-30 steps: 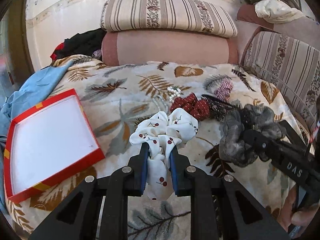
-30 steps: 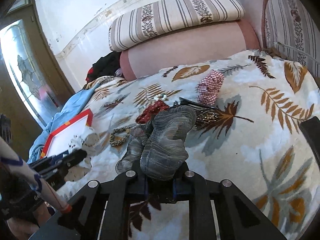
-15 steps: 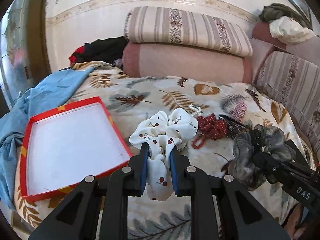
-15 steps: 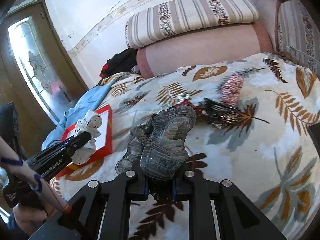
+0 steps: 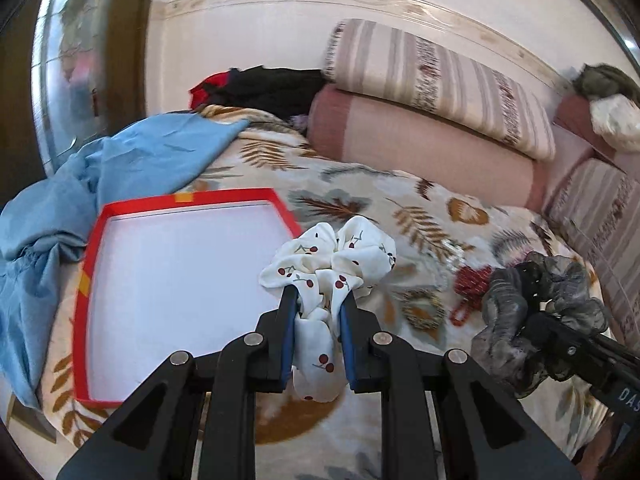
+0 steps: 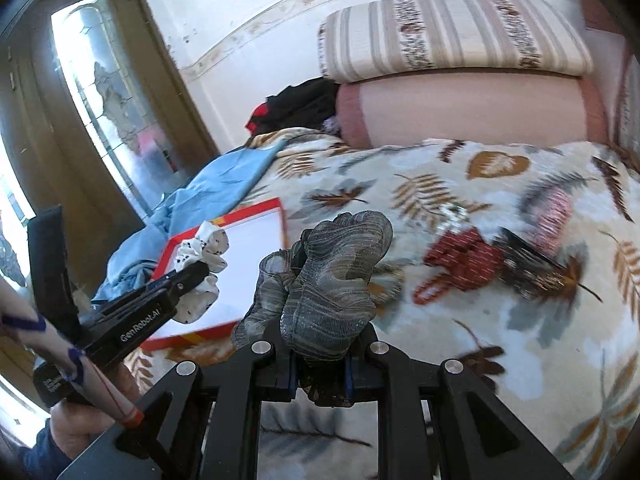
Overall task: Organize jewelry
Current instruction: 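Carry both scrunchies over the red-rimmed box tray with both grippers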
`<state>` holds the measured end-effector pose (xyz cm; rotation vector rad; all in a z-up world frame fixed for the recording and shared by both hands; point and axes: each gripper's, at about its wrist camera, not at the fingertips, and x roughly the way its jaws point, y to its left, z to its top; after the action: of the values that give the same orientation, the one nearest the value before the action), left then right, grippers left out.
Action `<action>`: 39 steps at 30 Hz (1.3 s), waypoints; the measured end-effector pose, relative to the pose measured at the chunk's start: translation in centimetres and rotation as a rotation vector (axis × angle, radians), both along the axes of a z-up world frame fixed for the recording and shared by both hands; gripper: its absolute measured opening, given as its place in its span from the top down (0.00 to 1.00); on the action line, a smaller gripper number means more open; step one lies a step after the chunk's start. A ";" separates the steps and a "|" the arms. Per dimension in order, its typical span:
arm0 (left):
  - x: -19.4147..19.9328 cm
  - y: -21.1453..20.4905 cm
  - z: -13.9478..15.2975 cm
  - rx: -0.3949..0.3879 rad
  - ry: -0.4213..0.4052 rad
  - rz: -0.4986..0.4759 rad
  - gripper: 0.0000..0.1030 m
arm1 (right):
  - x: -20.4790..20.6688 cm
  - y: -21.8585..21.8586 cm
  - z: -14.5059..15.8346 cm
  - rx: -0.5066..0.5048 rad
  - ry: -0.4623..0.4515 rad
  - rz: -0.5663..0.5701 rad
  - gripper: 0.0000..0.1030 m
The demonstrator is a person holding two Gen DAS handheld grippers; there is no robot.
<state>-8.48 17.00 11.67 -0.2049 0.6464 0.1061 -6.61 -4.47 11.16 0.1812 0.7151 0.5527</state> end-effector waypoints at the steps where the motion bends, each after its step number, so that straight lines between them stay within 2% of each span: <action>1: 0.1 0.7 0.0 -0.007 0.000 0.010 0.82 | 0.4 0.7 0.2 0.002 0.004 0.012 0.83; 9: 1.8 8.4 -0.1 -0.038 0.033 0.127 0.82 | 4.9 7.0 1.3 0.013 0.049 0.099 0.83; 15: 5.2 14.1 -0.1 -0.048 0.074 0.202 0.82 | 9.3 13.3 1.5 0.010 0.083 0.168 0.83; 21: 9.6 19.1 -2.6 -0.077 0.186 0.266 0.82 | 13.8 19.5 0.1 -0.032 0.132 0.201 0.83; 25: 11.3 20.7 -5.0 -0.113 0.252 0.285 0.82 | 16.7 23.0 -1.9 -0.051 0.179 0.223 0.83; 28: 12.1 21.6 -6.1 -0.168 0.271 0.286 0.82 | 18.3 24.6 -3.2 -0.056 0.213 0.218 0.83; 34: 12.8 21.6 -6.5 -0.140 0.276 0.313 0.80 | 20.3 26.6 -5.5 -0.077 0.262 0.205 0.81; 35: 12.9 21.7 -6.6 -0.136 0.278 0.317 0.78 | 20.4 26.8 -5.8 -0.085 0.264 0.203 0.81; 38: 13.0 21.9 -6.7 -0.136 0.269 0.320 0.65 | 20.8 27.1 -6.5 -0.111 0.269 0.191 0.79; 39: 13.0 21.9 -6.7 -0.136 0.264 0.318 0.61 | 20.8 27.1 -6.6 -0.123 0.265 0.181 0.70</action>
<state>4.49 38.86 5.01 -0.4293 0.8815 0.4009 14.23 22.60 4.57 0.0755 1.0274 0.6626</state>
